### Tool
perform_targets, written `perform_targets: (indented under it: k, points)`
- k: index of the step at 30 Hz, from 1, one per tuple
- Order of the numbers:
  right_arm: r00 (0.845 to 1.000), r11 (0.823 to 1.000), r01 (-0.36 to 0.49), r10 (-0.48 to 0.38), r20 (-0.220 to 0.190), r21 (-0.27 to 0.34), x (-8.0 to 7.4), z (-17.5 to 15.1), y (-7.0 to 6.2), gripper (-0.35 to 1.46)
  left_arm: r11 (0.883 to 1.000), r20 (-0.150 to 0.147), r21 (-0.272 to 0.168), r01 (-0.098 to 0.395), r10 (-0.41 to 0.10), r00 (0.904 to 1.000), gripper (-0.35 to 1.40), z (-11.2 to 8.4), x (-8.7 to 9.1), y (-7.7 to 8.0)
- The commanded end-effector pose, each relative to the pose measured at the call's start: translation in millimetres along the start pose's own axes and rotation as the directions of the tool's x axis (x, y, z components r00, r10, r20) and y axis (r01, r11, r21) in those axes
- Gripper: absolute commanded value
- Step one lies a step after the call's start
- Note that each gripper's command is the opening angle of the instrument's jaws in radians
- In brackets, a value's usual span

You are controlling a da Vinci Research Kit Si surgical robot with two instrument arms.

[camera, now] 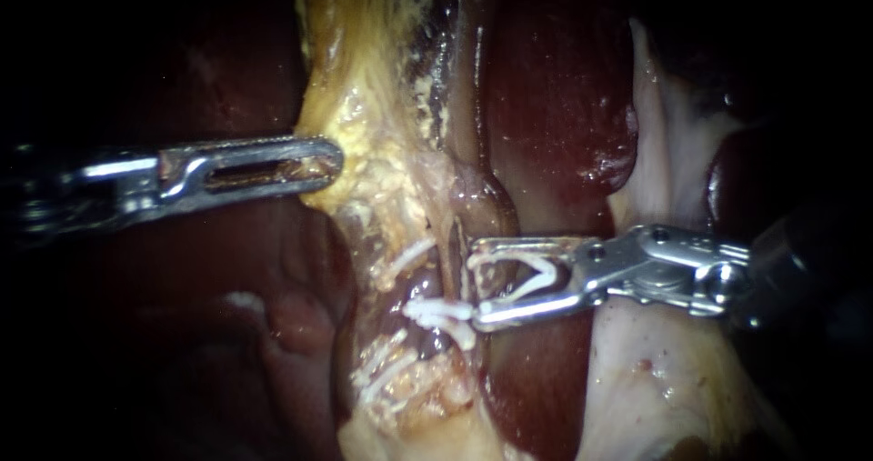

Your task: Clipping third clip right tube

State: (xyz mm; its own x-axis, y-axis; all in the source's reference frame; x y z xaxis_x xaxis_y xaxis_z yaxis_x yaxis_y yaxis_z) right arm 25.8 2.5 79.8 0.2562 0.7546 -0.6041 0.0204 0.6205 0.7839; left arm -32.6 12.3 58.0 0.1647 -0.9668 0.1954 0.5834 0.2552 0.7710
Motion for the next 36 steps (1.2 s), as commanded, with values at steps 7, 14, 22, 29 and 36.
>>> perform_targets:
  k: [7, 14, 22, 29, 36]
  points:
    - [1.0, 0.999, -0.007, 0.007, 0.003, 0.034, 0.0, 3.0, 0.8, 0.56, 1.0, 0.01, -0.001, -0.009, 0.009, 0.9999, -0.35, -0.5, 0.2, -1.0]
    - [0.993, 0.98, -0.11, 0.115, -0.017, 0.163, 0.9, 3.2, -1.7, 0.51, 1.0, 0.009, 0.0, -0.01, 0.01, 0.9999, -0.35, -0.6, 0.2, -0.7]
    - [0.975, 0.939, -0.2, 0.218, -0.037, 0.278, 2.4, 3.4, -3.4, 0.46, 1.0, 0.009, -0.001, -0.01, 0.01, 0.9999, -0.35, -0.6, 0.0, -0.1]
    - [0.968, 0.934, -0.207, 0.239, -0.077, 0.292, 3.8, 3.9, -3.1, 0.45, 1.0, 0.01, -0.001, -0.01, 0.01, 0.9999, -0.35, -0.5, 0.0, 0.0]
    - [0.959, 0.941, -0.221, 0.257, -0.116, 0.257, 5.3, 3.9, -2.0, 0.37, 1.0, 0.011, -0.002, -0.011, 0.011, 0.9999, -0.35, -0.4, 0.1, 0.0]
